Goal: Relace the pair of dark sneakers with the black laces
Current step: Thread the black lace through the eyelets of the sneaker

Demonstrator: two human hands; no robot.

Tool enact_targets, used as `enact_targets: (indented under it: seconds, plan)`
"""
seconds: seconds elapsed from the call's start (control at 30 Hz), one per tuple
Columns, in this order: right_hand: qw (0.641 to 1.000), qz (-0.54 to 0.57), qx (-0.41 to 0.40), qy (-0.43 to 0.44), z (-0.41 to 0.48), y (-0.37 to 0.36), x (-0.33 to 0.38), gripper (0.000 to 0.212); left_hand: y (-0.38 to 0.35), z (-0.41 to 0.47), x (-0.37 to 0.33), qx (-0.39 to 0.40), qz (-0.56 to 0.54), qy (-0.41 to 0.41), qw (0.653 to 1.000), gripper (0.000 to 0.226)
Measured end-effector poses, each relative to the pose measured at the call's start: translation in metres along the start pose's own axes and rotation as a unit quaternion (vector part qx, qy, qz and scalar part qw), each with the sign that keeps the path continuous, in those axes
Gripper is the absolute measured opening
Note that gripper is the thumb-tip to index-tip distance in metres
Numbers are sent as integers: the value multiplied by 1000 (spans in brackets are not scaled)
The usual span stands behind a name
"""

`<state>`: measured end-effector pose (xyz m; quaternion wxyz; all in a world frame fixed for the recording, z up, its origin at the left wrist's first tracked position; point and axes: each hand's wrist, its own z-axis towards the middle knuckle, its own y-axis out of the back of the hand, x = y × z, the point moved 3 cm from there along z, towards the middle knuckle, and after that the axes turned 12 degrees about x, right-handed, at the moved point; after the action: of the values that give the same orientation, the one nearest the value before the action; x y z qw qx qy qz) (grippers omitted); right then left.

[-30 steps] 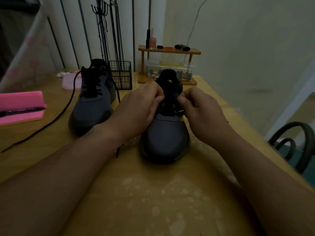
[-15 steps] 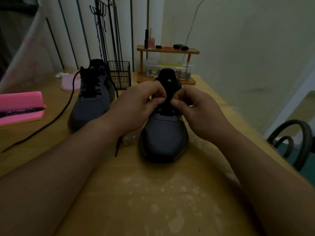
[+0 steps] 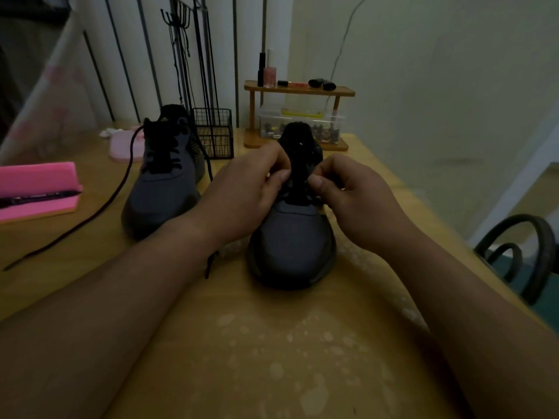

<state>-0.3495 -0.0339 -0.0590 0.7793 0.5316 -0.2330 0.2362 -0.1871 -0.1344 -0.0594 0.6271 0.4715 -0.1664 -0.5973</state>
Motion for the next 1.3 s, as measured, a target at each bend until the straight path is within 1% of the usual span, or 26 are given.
enact_targets:
  seconds: [0.03, 0.07, 0.13, 0.17, 0.2, 0.3, 0.37, 0.47, 0.6, 0.77, 0.93, 1.03, 1.13, 1.2, 1.3]
  plan:
    - [1000, 20, -2, -4, 0, 1, 0, 10, 1, 0, 0, 4, -34, 9, 999, 4]
    - [998, 69, -6, -10, -1, 3, 0, 12, 2, -1, 1, 8, -82, 26, 996, 7]
    - [979, 203, -7, -34, -4, 8, -3, 17, 2, -3, 4, 22, -169, 66, 983, 17]
    - [973, 228, -2, -39, -5, 10, -5, 19, 2, -4, 5, 34, -186, 76, 979, 22]
    - [977, 209, 10, -36, -6, 10, -6, 22, 1, -5, 6, 48, -188, 77, 978, 25]
    - [995, 77, 55, -7, -4, 1, -10, 31, 1, -3, 5, 92, -150, 57, 983, 31]
    - [997, 43, 59, -9, -1, -1, -11, 33, 2, -1, 4, 121, -121, 59, 983, 33]
    - [998, 45, 53, -6, 1, 0, -7, 35, 4, -1, 6, 136, -98, 75, 983, 32]
    - [999, 33, 38, 6, 3, -1, -6, 40, 5, -2, 5, 124, -72, 77, 987, 24]
    - [999, 33, 26, 7, 6, 0, -11, 37, 8, -4, 7, 110, -79, 81, 987, 21]
    - [998, 55, 37, 4, 5, -1, -10, 35, 6, -5, 7, 93, -97, 87, 987, 20]
    - [994, 103, 30, -7, 2, 2, -7, 30, 4, -5, 7, 60, -122, 86, 987, 19]
    - [981, 184, 0, -58, 1, 7, -11, 19, 5, -2, 9, 9, -170, 118, 978, 14]
    - [982, 170, -14, -83, 3, 6, -13, 13, 5, 1, 11, 7, -180, 148, 972, 11]
    - [991, 101, -26, -83, 6, 1, -11, 9, 6, 3, 12, 25, -167, 164, 972, 12]
